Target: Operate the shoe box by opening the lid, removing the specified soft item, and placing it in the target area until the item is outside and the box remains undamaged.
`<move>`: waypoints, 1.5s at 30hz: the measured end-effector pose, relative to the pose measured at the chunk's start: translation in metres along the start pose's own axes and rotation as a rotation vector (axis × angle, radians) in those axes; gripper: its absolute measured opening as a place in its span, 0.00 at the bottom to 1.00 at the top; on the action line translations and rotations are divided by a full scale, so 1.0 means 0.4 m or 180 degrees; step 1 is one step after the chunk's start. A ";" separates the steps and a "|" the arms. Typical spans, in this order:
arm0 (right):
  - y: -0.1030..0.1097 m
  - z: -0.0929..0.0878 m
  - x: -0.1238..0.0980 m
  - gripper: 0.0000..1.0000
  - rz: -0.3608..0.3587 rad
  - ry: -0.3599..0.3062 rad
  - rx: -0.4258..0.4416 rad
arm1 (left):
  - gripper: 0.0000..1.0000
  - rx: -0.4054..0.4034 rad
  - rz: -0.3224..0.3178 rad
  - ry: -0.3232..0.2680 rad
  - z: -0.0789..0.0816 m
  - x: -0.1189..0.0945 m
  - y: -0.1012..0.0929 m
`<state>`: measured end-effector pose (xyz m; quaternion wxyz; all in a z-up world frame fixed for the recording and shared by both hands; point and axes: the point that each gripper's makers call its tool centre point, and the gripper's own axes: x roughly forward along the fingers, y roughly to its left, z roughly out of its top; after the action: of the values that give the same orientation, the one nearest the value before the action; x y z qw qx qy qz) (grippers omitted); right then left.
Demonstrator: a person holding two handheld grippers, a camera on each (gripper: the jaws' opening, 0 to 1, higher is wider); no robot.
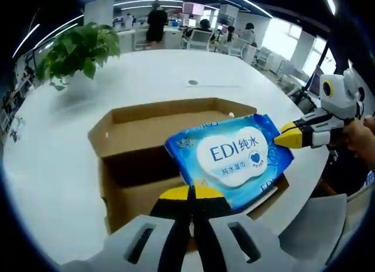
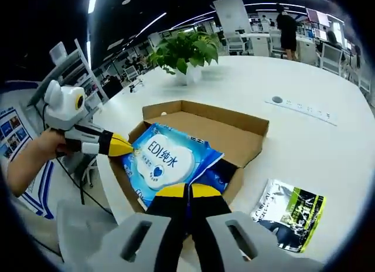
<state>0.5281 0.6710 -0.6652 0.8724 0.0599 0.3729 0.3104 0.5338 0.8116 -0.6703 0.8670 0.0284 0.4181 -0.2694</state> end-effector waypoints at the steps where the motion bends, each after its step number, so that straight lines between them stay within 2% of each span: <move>1: -0.005 0.002 -0.010 0.00 -0.0006 -0.0007 -0.0001 | 0.00 0.0023 -0.0009 -0.0014 0.007 0.000 -0.011; 15: -0.079 0.014 -0.105 0.00 -0.0165 -0.0069 0.0025 | 0.00 0.0126 -0.0161 -0.0156 0.074 0.024 -0.112; 31: -0.162 -0.010 -0.179 0.00 -0.0301 -0.0074 0.0095 | 0.00 0.0272 -0.0262 -0.0138 0.111 0.085 -0.211; 45: -0.262 -0.025 -0.244 0.00 -0.0459 -0.0137 0.0252 | 0.00 0.0356 -0.0384 -0.0171 0.133 0.149 -0.308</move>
<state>0.5215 0.5287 -0.6478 0.8972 0.0740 0.3695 0.2304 0.5412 0.6653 -0.6580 0.8572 0.0443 0.3800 -0.3448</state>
